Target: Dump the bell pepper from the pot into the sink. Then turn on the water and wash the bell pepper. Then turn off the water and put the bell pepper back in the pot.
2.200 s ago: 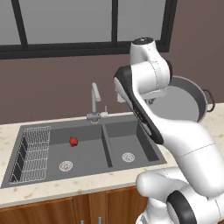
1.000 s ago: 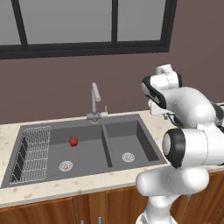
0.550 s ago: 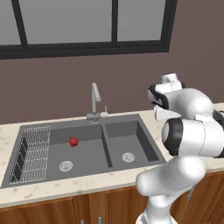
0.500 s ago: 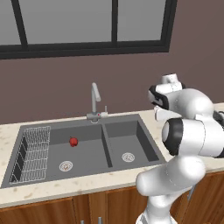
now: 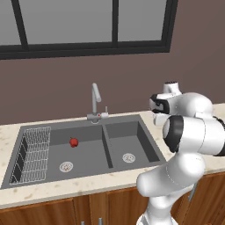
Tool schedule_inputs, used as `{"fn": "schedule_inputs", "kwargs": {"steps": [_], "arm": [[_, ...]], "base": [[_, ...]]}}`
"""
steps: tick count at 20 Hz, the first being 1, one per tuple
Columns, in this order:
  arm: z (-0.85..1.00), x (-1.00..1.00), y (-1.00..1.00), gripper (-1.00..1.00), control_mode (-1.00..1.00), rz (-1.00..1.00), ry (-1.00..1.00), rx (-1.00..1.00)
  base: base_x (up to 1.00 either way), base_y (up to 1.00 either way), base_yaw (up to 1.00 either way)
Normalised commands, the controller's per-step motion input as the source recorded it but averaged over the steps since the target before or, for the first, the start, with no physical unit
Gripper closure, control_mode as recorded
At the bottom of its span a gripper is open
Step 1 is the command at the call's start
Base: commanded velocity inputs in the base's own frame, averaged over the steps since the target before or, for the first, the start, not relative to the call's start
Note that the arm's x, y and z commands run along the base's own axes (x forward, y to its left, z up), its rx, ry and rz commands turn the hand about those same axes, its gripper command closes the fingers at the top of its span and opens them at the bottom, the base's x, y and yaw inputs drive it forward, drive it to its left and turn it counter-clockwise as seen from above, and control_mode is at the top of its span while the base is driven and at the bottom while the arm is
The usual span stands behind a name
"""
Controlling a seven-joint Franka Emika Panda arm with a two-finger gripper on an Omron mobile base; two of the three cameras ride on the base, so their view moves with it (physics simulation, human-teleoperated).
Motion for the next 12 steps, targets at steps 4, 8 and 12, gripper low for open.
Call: {"fn": "schedule_inputs", "kwargs": {"steps": [4, 8, 12], "arm": [[-0.48, 0.13, -0.14, 1.00, -1.00, 0.01, -0.12, 0.00], [-0.42, 0.01, -0.18, 1.00, -1.00, 0.00, -0.04, 0.00], [-0.42, 0.04, -0.16, 1.00, -1.00, 0.00, 0.00, 0.00]], "base": [[0.00, 0.00, 0.00], [0.00, 0.00, 0.00], [0.00, 0.00, 0.00]]}}
